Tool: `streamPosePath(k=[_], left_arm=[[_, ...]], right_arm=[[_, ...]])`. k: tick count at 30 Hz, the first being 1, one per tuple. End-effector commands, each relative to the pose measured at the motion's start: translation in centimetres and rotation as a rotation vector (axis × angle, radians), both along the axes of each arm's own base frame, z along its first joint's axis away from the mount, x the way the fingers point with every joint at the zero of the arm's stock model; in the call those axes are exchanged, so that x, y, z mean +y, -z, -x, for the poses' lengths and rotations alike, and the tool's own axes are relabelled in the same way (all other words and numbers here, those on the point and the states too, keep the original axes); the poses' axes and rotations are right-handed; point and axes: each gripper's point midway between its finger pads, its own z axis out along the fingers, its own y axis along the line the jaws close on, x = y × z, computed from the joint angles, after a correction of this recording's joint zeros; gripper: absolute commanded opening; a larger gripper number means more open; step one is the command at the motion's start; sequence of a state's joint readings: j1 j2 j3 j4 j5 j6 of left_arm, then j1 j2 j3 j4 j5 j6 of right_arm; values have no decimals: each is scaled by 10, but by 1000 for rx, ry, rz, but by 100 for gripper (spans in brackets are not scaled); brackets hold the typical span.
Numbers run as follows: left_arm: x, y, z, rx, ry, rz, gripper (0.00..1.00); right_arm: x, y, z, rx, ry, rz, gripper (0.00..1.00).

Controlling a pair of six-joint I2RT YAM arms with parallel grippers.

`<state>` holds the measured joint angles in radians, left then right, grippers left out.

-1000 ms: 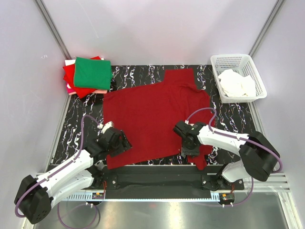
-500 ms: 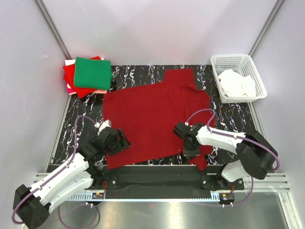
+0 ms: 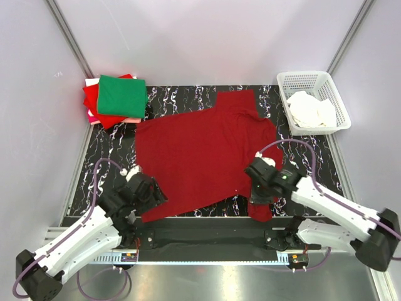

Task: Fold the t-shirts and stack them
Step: Fold the tshirt

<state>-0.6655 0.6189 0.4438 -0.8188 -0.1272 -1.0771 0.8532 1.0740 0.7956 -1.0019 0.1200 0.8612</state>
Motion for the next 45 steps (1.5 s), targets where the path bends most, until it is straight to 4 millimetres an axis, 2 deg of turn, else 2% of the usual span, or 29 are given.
streamPosePath(k=[1, 3, 5, 9, 12, 17, 24, 25, 29, 30, 31, 33, 37, 42, 44, 45], left_arm=[[7, -4, 15, 56, -16, -25, 72], [10, 2, 25, 86, -22, -33, 72], [14, 4, 31, 102, -34, -38, 72], [12, 11, 42, 127, -10, -34, 73], [9, 17, 47, 158, 11, -48, 73], [7, 23, 51, 198, 21, -119, 72], [5, 37, 63, 246, 65, -260, 74], [1, 41, 62, 244, 63, -259, 74], [8, 49, 54, 209, 34, -309, 71], [9, 52, 50, 189, 27, -317, 67], [10, 51, 48, 177, 25, -325, 55], [12, 49, 43, 156, 22, -345, 51], [13, 48, 38, 140, 35, -381, 51], [16, 50, 34, 154, 45, -469, 71], [17, 50, 32, 161, 46, -502, 67], [18, 49, 29, 148, 40, -515, 56]], right_arm=[[-4, -38, 13, -1, 9, -53, 0], [-7, -45, 22, 11, -4, -75, 0], [-6, -43, 27, 26, -9, -98, 0], [6, -29, 53, 136, -51, -202, 0], [8, -24, 62, 158, -70, -239, 0], [0, -17, 61, 146, -67, -204, 0], [10, -12, 54, 147, -80, -207, 0], [11, -12, 51, 141, -80, -201, 0], [9, -12, 49, 129, -80, -190, 0], [9, -11, 49, 129, -80, -185, 0], [8, -11, 49, 129, -80, -185, 0], [7, -7, 49, 132, -78, -178, 0], [7, -4, 51, 136, -76, -179, 0], [7, -4, 50, 135, -73, -179, 0], [7, -3, 50, 134, -73, -176, 0], [7, -3, 49, 130, -71, -176, 0]])
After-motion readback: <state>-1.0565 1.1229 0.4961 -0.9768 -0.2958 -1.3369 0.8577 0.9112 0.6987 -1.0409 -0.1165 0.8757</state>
